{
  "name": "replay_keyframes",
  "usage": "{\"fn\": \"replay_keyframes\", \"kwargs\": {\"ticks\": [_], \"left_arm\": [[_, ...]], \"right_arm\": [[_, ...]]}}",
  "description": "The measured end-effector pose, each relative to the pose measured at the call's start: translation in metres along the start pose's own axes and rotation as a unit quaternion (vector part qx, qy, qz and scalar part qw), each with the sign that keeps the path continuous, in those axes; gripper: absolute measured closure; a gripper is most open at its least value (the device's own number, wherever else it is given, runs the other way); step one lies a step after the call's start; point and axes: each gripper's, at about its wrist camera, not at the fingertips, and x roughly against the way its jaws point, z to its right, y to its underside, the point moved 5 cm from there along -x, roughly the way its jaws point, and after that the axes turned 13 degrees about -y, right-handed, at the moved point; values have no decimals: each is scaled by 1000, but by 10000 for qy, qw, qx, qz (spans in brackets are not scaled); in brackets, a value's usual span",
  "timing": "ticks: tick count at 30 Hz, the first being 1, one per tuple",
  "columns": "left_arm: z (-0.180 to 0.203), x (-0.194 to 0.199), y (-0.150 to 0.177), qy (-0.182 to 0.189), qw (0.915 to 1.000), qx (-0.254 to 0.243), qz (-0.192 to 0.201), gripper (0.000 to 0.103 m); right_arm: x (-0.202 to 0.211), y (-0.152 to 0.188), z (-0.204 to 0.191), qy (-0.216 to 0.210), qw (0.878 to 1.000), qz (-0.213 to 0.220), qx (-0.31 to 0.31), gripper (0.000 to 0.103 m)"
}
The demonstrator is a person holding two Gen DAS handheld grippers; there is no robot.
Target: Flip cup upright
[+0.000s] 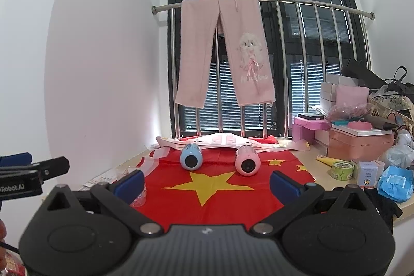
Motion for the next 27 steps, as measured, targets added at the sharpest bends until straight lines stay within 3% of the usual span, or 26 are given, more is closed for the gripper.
{"fn": "replay_keyframes", "kwargs": {"ticks": [27], "left_arm": [[2,-2,5,41,10000,-40,-36,0]], "right_arm": [[-1,2,-1,-1,10000,-14,1,0]]}}
